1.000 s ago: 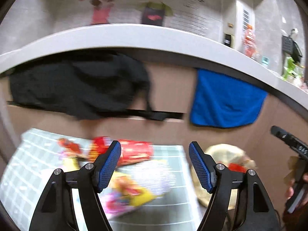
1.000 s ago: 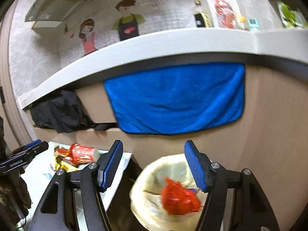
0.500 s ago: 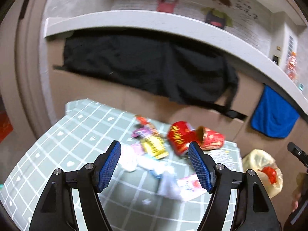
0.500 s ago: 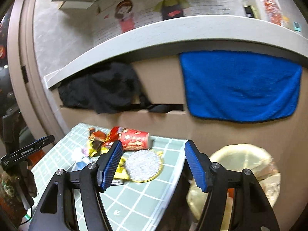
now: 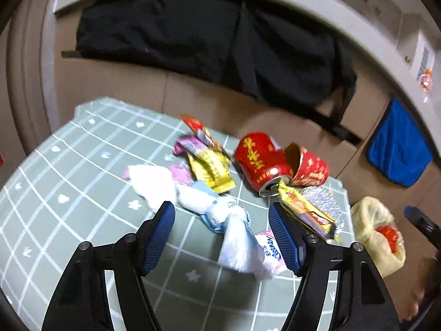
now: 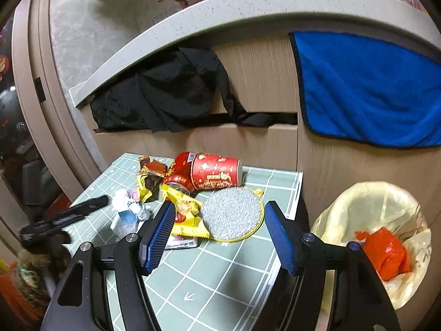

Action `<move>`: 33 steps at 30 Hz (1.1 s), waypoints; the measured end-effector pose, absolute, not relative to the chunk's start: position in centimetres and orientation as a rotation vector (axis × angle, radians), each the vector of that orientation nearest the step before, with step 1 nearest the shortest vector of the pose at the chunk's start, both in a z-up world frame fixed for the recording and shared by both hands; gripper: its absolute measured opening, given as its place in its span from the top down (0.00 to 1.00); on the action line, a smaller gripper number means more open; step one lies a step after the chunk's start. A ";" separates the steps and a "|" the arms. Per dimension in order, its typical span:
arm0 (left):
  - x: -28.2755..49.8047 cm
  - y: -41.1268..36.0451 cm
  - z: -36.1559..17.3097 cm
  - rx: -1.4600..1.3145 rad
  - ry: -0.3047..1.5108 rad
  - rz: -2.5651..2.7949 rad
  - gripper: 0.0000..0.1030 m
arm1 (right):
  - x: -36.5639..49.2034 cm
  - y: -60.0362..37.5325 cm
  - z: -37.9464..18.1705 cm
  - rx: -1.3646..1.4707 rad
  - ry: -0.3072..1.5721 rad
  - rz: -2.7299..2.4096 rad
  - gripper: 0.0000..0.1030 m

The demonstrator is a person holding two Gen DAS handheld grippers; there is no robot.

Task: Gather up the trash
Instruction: 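Grasp the white tissue bundle on the table with the left tool, then grasp the yellow snack packet with the right tool while the left tool holds the tissue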

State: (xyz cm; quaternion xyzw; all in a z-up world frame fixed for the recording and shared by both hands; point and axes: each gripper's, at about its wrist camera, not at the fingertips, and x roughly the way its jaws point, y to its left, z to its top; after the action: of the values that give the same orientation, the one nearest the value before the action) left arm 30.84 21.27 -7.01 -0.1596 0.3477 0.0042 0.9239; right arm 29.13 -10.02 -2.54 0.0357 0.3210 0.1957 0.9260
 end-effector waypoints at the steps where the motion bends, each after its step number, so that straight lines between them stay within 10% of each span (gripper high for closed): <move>1: 31.6 21.0 -7.4 -0.336 0.731 0.013 0.35 | 29.0 -10.1 -2.6 0.080 0.663 0.402 0.38; 16: 36.4 20.4 -11.5 -0.413 0.888 0.049 0.65 | 29.0 -8.6 -2.0 0.071 0.673 0.394 0.38; 33: 28.1 25.9 -4.4 -0.396 0.667 0.036 0.66 | 29.4 -3.5 -3.2 -0.025 0.733 0.479 0.38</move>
State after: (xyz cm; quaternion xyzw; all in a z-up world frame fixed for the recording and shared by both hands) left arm 28.06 25.92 -4.38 -0.1930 0.3254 0.0175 0.9255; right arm 29.45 -3.51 -3.24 -0.0122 0.3548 0.2319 0.9056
